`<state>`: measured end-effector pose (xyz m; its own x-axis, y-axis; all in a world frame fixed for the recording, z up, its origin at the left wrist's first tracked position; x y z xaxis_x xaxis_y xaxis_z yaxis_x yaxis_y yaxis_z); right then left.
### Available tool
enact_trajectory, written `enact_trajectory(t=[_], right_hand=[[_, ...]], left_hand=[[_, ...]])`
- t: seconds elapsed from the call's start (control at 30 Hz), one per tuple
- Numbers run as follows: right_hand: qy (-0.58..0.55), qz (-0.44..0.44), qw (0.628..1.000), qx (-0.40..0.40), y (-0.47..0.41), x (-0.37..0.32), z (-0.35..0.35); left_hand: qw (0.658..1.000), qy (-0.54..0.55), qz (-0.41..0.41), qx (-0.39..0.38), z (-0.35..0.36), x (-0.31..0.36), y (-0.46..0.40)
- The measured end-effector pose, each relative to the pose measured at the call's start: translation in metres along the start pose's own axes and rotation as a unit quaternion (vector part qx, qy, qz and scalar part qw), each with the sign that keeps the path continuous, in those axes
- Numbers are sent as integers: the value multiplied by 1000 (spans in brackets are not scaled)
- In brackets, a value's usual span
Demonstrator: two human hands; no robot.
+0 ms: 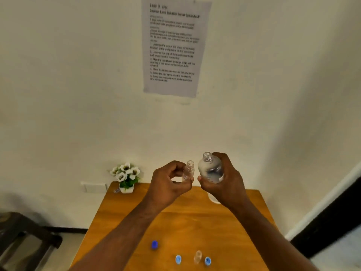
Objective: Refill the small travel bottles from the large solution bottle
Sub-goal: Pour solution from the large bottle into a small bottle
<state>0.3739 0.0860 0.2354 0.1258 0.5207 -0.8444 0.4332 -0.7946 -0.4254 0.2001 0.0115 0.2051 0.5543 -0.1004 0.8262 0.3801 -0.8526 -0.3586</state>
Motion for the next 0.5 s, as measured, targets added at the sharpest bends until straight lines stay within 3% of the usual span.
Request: enact_trajectory(t=[0.3,0.5], right_hand=[[103,-81,990,-59,-33,-73,-63],[173,-114,975,-86,-43,-95,-87]], left_hand=[[996,73,43,33,-8,85,-11],[996,55,63,29,4,112,-14]])
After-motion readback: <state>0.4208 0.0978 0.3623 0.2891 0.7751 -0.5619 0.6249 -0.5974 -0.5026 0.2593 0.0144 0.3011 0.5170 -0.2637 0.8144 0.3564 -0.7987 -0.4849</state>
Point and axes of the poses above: each hand's wrist, its own y-axis away from the middle knuckle, its own z-axis out of the palm, x = y × z, the point moved 7 cm from there along -y, towards the middle knuckle, and after that the axes turned 15 degrees about -y, right-handed, at the moved point
